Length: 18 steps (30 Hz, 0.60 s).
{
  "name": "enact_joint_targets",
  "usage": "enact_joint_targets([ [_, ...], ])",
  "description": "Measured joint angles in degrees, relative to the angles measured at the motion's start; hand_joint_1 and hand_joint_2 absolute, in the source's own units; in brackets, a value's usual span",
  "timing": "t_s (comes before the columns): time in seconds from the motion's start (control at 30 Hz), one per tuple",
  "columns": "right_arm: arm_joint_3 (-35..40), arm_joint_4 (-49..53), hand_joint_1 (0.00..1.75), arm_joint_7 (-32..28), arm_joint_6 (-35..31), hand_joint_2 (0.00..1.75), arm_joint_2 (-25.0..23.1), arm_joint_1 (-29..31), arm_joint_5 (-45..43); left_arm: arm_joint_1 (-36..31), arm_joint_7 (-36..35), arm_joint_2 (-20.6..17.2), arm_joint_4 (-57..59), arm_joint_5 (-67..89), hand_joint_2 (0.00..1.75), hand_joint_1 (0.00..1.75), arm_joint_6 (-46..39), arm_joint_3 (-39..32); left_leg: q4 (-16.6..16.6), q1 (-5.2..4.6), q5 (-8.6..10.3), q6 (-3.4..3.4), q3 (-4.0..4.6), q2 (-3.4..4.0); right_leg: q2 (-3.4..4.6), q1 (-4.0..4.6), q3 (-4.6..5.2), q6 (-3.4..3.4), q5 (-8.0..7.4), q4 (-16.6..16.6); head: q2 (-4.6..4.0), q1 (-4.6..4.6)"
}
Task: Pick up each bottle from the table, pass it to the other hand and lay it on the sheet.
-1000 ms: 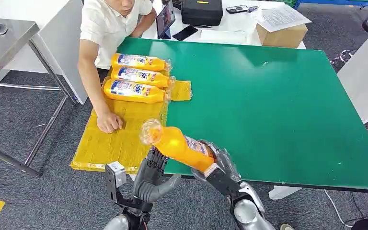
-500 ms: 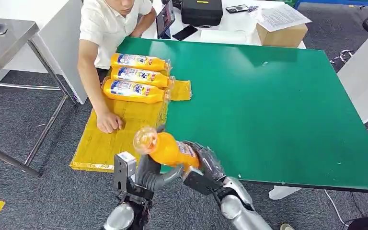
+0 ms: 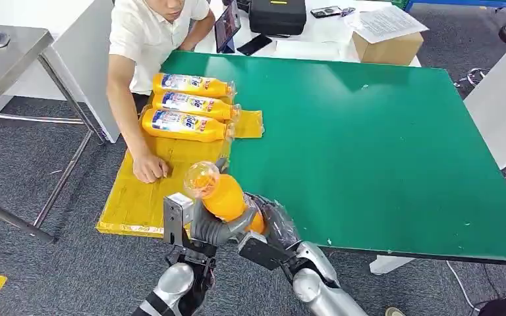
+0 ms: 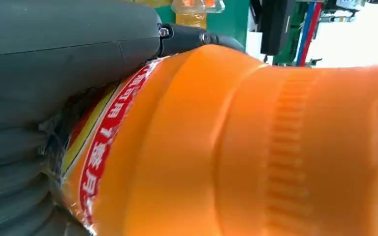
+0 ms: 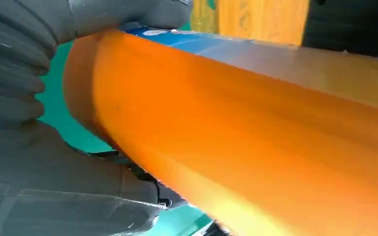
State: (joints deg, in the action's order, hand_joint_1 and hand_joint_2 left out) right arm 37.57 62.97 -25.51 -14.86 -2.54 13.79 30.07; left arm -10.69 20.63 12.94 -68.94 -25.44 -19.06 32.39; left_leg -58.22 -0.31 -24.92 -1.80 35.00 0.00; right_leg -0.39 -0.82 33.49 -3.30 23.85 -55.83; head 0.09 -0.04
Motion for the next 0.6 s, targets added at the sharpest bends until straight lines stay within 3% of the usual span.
enact_joint_targets([
  [0.03, 0.04, 0.00, 0.93, -0.48, 0.15, 1.75, -0.02, 0.04, -0.63, 0.00, 0.28, 0.04, -0.11, -0.59, 1.75, 1.75, 0.39, -0.20, 0.00, 0.00, 0.00, 0.00, 0.00, 0.00, 0.00, 0.00, 0.00, 0.00, 0.00, 0.00, 0.00, 0.00],
  [0.07, 0.09, 0.00, 0.09, -0.94, 0.35, 1.75, -0.02, 0.08, -1.18, 0.09, 0.55, 0.04, -0.44, -1.05, 1.75, 1.75, 0.79, -0.44, 0.00, 0.00, 0.00, 0.00, 0.00, 0.00, 0.00, 0.00, 0.01, 0.00, 0.00, 0.00, 0.00, 0.00],
  [0.1, 0.17, 0.00, 0.00, -1.31, 0.37, 1.75, -0.02, 0.16, -1.55, 0.20, 0.63, 0.04, -0.83, -1.35, 1.75, 1.75, 1.11, -0.68, 0.00, 0.00, 0.00, 0.00, 0.01, 0.01, 0.00, 0.00, 0.02, 0.00, 0.00, 0.00, 0.00, -0.02],
  [0.37, 1.07, 1.64, 0.00, -6.40, 4.83, 1.75, -0.41, 0.01, -8.52, 2.12, 1.88, 0.02, -6.73, -4.02, 1.75, 1.75, 5.07, -2.42, 0.00, 0.00, 0.00, 0.00, 0.04, 0.04, 0.01, 0.00, 0.09, 0.00, 0.00, 0.00, 0.00, 0.00],
  [0.6, 1.40, 3.15, 0.00, -7.82, 3.34, 1.75, -0.76, -0.68, -7.38, 3.06, 2.18, -0.18, -9.26, -6.03, 1.75, 1.75, 7.67, -3.87, 0.00, 0.00, 0.00, 0.00, 0.04, 0.04, 0.01, 0.00, 0.08, 0.00, 0.00, 0.00, 0.00, 0.00],
])
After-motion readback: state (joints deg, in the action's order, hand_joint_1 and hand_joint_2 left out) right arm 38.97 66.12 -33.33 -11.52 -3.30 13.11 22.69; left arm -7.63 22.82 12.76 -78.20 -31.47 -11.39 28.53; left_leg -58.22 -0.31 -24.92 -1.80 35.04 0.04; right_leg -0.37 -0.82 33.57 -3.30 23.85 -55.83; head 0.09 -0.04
